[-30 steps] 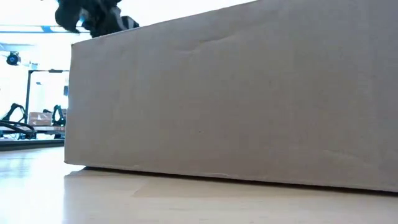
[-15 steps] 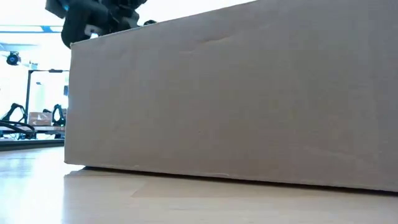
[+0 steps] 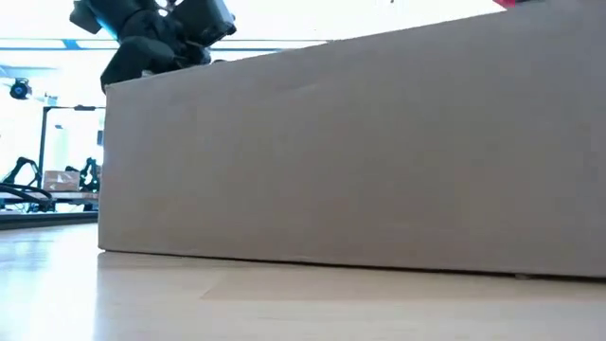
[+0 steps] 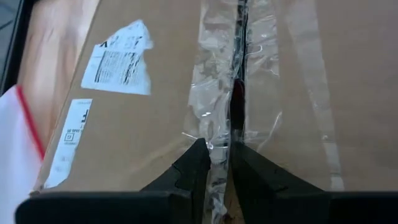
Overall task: Unpack boxes
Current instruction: Open the cardboard box using the box cutter
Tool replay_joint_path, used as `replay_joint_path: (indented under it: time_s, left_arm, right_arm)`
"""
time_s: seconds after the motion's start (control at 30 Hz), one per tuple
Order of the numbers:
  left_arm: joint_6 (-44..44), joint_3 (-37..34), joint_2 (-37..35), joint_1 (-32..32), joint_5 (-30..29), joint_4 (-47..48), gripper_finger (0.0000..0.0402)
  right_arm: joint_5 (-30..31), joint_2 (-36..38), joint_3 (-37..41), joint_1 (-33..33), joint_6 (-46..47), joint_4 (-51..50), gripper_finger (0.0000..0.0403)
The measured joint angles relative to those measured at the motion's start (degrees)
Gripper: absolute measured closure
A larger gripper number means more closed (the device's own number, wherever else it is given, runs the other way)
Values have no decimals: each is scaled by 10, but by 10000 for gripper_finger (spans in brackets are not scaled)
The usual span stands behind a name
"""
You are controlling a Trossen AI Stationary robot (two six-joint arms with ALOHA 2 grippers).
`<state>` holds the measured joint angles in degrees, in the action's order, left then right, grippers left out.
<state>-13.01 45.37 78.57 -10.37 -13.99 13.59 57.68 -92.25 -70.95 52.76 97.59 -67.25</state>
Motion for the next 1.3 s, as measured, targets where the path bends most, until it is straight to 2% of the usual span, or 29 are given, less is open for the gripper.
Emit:
replay_joint_path:
  time_s: [0.27, 0.47, 0.7, 1.3]
  left_arm:
    - [34, -2, -35, 0, -20, 35, 338]
    - [49, -2, -38, -1, -19, 36, 338]
    - [50, -2, -38, -1, -17, 38, 338]
    - [68, -13, -30, -1, -15, 29, 338]
  right_arm:
    - [83, -25, 9, -35, 56, 1, 384]
    - [85, -61, 12, -69, 82, -2, 384]
    - [106, -61, 17, -74, 118, -1, 384]
    - [115, -48, 15, -92, 119, -10, 384]
